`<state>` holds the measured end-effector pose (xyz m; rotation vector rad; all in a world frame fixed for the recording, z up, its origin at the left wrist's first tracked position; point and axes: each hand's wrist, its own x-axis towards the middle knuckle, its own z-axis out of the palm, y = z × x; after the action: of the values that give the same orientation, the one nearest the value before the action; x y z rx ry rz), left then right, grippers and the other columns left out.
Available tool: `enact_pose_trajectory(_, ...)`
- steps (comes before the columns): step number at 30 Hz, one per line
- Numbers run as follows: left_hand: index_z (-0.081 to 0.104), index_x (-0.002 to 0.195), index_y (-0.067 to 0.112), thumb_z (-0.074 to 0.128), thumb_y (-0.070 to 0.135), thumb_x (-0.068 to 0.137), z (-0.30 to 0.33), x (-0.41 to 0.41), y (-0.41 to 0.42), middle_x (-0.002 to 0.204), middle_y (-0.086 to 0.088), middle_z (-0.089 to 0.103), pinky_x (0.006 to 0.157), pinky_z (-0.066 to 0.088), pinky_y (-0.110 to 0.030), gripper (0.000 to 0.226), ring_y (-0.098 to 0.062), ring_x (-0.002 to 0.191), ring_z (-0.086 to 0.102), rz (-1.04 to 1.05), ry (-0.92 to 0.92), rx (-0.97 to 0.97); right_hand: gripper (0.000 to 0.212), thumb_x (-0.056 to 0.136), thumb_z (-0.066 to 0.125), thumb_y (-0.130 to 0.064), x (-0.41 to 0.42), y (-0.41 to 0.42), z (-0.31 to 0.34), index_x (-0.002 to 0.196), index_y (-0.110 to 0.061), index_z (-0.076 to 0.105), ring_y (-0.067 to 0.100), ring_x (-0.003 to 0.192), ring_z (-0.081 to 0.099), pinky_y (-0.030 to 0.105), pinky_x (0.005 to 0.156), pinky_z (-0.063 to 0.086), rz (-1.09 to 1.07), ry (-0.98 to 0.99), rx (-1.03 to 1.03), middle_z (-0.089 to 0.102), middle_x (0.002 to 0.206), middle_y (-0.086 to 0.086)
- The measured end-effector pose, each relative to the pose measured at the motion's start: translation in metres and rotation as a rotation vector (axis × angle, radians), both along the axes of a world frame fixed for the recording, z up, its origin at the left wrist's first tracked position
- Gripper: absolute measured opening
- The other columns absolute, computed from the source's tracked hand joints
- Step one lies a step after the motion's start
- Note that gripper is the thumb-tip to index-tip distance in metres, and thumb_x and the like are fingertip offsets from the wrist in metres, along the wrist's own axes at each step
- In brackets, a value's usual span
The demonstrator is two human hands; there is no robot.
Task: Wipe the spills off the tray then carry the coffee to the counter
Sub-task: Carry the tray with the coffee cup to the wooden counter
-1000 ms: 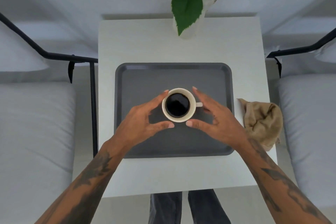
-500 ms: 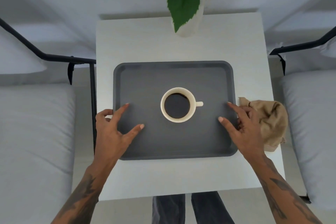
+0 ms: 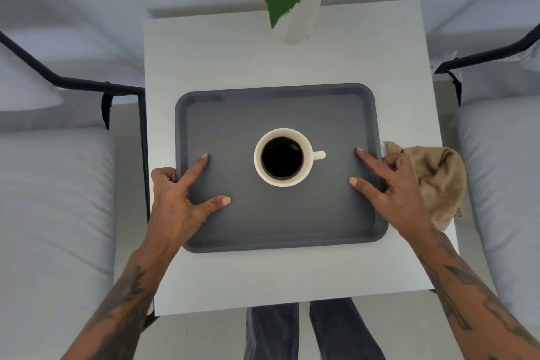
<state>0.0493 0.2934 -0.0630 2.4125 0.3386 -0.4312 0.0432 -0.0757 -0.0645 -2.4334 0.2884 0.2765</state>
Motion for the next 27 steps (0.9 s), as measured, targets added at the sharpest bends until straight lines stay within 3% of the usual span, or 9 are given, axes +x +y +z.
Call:
enact_pose_trajectory(5,0.048,0.143,0.04,0.086,0.045,0.063,0.013,-0.006,0.0,0.116,0.003,0.022,0.106,0.037,-0.03,0.088,-0.016,0.112,0.031,0.008,-0.007,-0.008,0.056,0.082,0.067,-0.039,0.003,-0.003,0.01,0.135,-0.04,0.05,0.016,0.098,0.036,0.015,0.088,0.034,0.038,0.012,0.017,0.039,0.107,0.006)
enact_pose_trajectory(11,0.048,0.141,0.042,0.086,0.047,0.059,0.057,-0.009,0.012,0.117,-0.003,0.027,0.105,0.035,-0.029,0.091,-0.018,0.112,0.033,0.009,-0.037,-0.026,0.055,0.082,0.069,-0.037,0.004,0.006,0.06,0.134,-0.041,0.051,0.011,0.089,0.037,0.001,0.073,0.035,0.058,-0.044,0.01,0.037,0.101,0.003)
enact_pose_trajectory(15,0.047,0.142,0.044,0.086,0.047,0.059,0.114,-0.013,0.02,0.118,0.0,0.026,0.104,0.033,-0.027,0.091,-0.019,0.115,0.033,0.011,-0.027,-0.045,0.054,0.08,0.072,-0.034,0.003,0.013,0.117,0.131,-0.035,0.056,0.011,0.082,0.037,-0.004,0.075,0.031,0.07,-0.118,-0.021,0.039,0.1,0.004)
enact_pose_trajectory(20,0.047,0.141,0.045,0.086,0.05,0.058,0.2,-0.022,0.029,0.114,0.002,0.025,0.106,0.036,-0.03,0.092,-0.016,0.113,0.035,0.034,-0.034,-0.077,0.054,0.078,0.073,-0.038,-0.003,0.016,0.202,0.13,-0.036,0.058,0.006,0.084,0.044,0.021,0.076,0.044,0.086,-0.168,0.026,0.035,0.098,-0.002)
enact_pose_trajectory(24,0.048,0.14,0.045,0.086,0.049,0.057,0.277,-0.026,0.032,0.118,0.0,0.028,0.11,0.037,-0.035,0.092,-0.017,0.113,0.036,0.046,-0.066,-0.096,0.053,0.078,0.075,-0.032,-0.007,0.021,0.279,0.129,-0.031,0.06,-0.002,0.086,0.041,0.007,0.077,0.04,0.08,-0.226,0.096,0.037,0.101,0.003)
enact_pose_trajectory(27,0.048,0.139,0.045,0.084,0.052,0.056,0.331,-0.026,0.037,0.12,0.001,0.029,0.108,0.039,-0.039,0.091,-0.017,0.112,0.035,0.041,-0.092,-0.097,0.052,0.078,0.073,-0.033,-0.006,0.023,0.332,0.128,-0.032,0.06,0.01,0.088,0.043,0.003,0.076,0.041,0.091,-0.26,0.085,0.038,0.102,0.002)
